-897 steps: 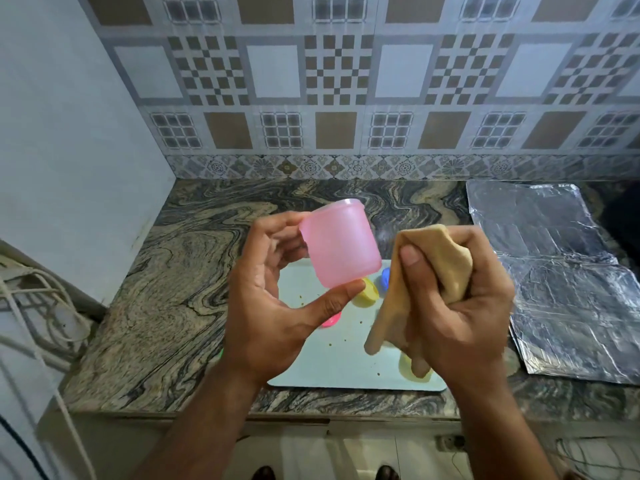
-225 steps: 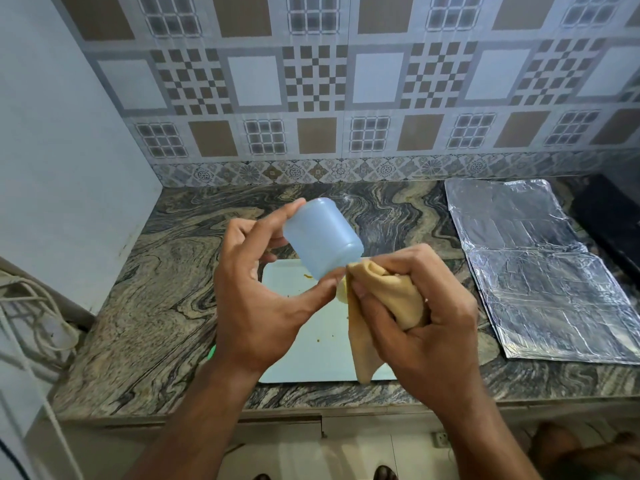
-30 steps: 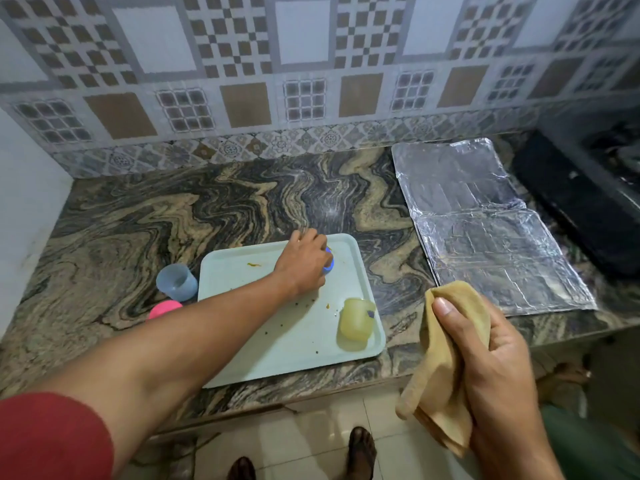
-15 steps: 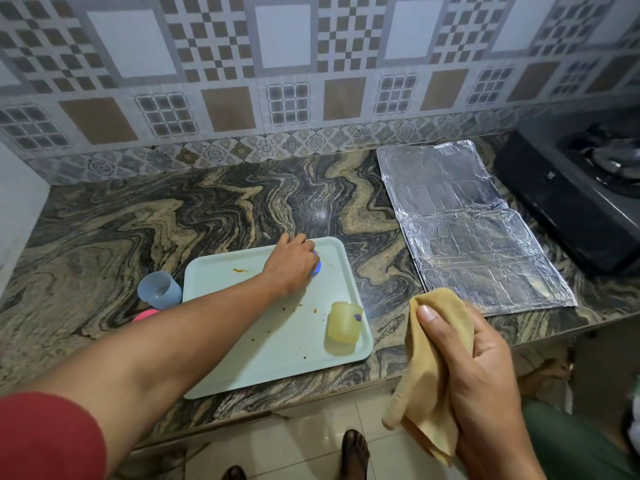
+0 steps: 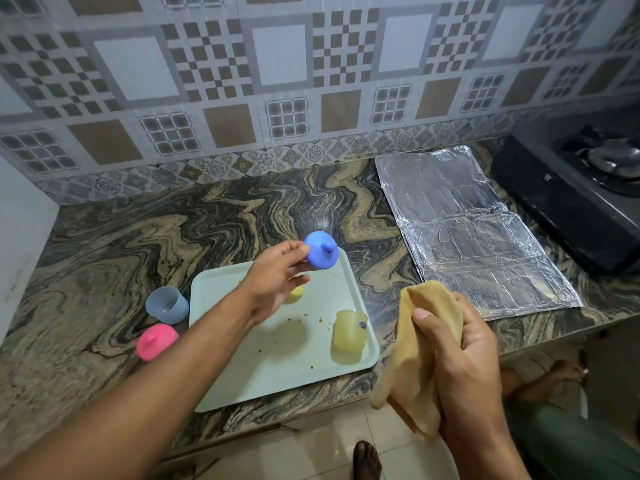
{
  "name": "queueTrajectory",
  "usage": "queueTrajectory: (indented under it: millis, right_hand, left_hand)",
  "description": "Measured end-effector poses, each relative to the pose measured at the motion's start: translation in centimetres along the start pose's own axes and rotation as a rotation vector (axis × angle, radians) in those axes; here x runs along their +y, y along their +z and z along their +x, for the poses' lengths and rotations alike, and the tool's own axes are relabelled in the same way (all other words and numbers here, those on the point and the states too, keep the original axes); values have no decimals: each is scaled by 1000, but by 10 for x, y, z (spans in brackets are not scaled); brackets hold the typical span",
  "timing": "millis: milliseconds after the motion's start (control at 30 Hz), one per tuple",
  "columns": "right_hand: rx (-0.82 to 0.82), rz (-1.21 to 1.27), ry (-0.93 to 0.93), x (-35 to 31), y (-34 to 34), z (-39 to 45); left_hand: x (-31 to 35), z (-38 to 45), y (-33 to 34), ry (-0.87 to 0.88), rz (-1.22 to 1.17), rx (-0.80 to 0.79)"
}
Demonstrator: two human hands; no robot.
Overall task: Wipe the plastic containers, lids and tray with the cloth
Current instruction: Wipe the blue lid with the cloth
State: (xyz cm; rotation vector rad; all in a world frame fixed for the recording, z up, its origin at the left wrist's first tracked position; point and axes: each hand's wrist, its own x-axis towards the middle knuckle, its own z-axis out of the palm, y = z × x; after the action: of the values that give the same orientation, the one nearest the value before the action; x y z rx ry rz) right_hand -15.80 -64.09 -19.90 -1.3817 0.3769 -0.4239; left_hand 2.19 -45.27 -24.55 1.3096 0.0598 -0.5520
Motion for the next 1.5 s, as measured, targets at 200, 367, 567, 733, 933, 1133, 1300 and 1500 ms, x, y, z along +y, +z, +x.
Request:
queueTrajectory:
  millis: [200, 367, 567, 733, 933, 1133, 1300, 1500]
  right_hand:
    - [-55, -135, -185, -9, 41, 2]
    - [-59, -176, -305, -13, 79, -6]
    - [14, -173, -314, -14, 105, -10]
    - [80, -180, -273, -16, 110, -5]
    - [55, -126, -226, -15, 117, -11]
    - [-13, -34, -147, -16, 118, -18]
    - [-191, -106, -186, -21, 116, -28]
    - [-21, -55, -277, -28, 109, -29]
  left_hand:
    - [15, -79, 5, 21, -472, -71]
    - [20, -118, 13, 167, -509, -59]
    - [15, -141, 16, 326, -433, -56]
    - [9, -149, 18, 464, -269, 44]
    - [5, -153, 19, 602, -45, 83]
    - [3, -151, 16, 643, 34, 71]
    - [13, -148, 16, 386, -402, 35]
    - [24, -149, 15, 275, -720, 21]
